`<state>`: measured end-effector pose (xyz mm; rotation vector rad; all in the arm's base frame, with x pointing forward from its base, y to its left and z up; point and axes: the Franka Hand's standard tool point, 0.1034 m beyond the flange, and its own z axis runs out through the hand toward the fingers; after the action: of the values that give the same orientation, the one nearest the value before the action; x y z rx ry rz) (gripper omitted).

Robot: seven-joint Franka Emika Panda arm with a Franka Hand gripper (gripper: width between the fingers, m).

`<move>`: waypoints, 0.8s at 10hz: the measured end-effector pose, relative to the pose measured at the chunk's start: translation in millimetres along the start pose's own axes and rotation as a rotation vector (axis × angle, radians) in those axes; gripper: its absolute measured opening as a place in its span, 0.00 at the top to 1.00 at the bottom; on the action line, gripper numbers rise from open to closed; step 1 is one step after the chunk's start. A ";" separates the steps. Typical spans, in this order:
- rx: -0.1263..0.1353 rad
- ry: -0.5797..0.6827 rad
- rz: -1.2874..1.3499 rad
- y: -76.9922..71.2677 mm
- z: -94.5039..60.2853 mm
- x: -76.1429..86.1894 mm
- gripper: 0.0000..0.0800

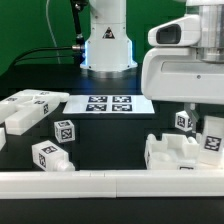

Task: Assemble chair

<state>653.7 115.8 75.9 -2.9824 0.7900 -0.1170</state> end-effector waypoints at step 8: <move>0.064 0.002 0.939 7.7 2.8 3.5 0.64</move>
Offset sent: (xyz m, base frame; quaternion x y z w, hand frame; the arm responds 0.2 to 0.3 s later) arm -0.0038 -0.0129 -0.0019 0.0035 0.0124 0.2961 0.9551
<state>653.2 107.4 72.7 -2.2376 1.9962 -0.0912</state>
